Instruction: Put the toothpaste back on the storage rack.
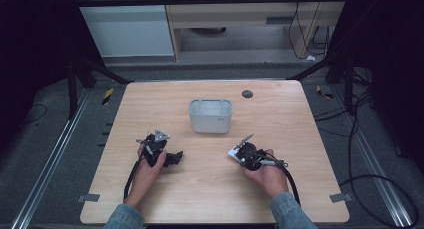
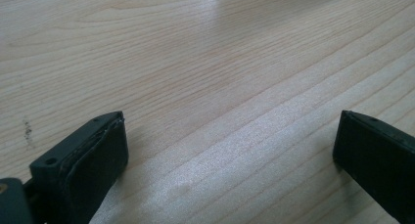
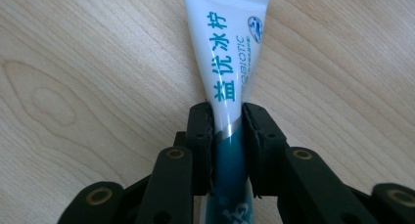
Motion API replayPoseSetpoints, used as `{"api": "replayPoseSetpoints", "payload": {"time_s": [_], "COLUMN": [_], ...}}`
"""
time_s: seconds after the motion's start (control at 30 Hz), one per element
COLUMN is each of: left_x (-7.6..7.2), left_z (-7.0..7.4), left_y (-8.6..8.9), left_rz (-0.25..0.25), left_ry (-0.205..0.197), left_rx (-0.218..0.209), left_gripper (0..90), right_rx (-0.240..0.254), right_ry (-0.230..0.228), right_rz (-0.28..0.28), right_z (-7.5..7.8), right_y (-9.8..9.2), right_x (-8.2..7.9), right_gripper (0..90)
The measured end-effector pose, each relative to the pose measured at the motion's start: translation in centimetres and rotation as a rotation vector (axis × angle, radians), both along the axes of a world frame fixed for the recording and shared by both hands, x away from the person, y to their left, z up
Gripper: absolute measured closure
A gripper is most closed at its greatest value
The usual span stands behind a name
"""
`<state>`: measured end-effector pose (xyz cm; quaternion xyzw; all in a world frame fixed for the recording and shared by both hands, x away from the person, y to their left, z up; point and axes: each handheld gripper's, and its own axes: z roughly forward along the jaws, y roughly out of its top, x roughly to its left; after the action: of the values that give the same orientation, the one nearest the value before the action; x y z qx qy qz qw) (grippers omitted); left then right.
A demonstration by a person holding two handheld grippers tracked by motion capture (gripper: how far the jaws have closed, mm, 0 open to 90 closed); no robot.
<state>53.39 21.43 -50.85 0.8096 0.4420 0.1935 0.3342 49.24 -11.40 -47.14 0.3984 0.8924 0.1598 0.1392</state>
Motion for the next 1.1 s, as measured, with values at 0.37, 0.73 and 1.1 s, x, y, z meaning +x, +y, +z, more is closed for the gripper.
{"api": "replayPoseSetpoints", "payload": {"time_s": [0.37, 0.73, 1.1], "left_x": [0.0, 0.0, 0.0], "left_z": [0.0, 0.0, 0.0], "left_y": [0.0, 0.0, 0.0], "left_rz": [0.001, 0.001, 0.001], "left_ry": [0.000, 0.000, 0.000], "left_rx": [0.000, 0.000, 0.001], "left_gripper": [0.0, 0.0, 0.0], "right_rx": [0.051, 0.102, 0.166], "right_ry": [-0.020, -0.065, -0.161], "right_rz": [-0.008, -0.018, -0.015], "right_z": [0.2, 1.7, 3.5], "right_y": [-0.5, -1.1, -0.7], "right_x": [-0.2, -0.8, -0.8], "right_gripper": [77.2, 77.4, 77.5]}}
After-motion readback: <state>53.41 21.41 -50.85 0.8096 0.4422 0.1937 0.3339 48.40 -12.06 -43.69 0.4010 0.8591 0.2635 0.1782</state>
